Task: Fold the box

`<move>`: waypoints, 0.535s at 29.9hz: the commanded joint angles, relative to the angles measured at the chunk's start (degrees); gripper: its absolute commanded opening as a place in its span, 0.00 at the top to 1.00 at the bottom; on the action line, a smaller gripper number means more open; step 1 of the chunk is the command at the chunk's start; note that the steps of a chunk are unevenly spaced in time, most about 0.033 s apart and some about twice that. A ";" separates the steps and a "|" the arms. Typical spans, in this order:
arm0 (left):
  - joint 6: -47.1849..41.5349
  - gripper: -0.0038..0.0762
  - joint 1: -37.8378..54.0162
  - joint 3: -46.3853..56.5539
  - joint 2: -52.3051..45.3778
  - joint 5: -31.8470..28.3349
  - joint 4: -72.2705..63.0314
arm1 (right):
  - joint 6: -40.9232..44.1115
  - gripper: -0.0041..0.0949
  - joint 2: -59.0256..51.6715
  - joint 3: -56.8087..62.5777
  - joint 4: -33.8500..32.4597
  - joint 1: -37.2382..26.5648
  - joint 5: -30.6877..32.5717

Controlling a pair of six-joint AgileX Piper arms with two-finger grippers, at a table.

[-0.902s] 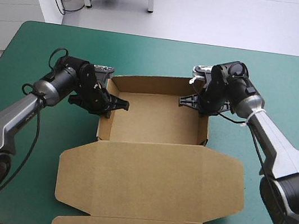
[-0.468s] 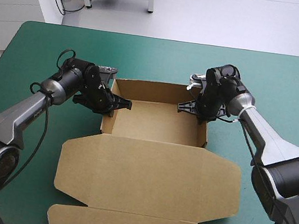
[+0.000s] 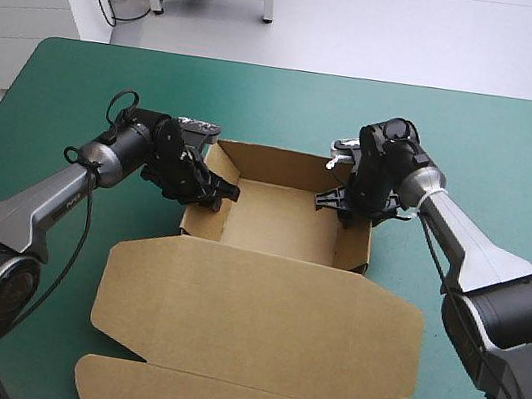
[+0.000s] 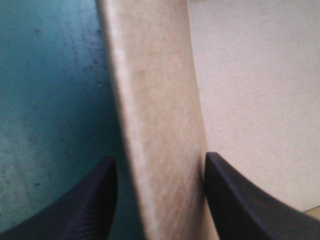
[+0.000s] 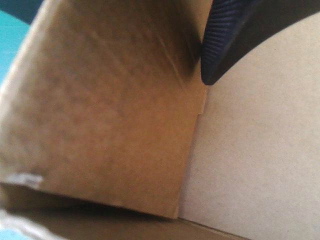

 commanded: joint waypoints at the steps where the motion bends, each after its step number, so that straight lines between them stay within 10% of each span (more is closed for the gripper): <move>1: 4.21 0.35 -0.36 -1.36 -2.74 -1.73 -1.73 | -1.02 0.45 -3.25 -1.58 -0.68 -0.07 1.30; 16: 5.61 0.31 -0.36 -3.19 -2.74 -2.56 -3.80 | -3.74 0.45 -3.25 -11.57 -3.24 -0.07 1.30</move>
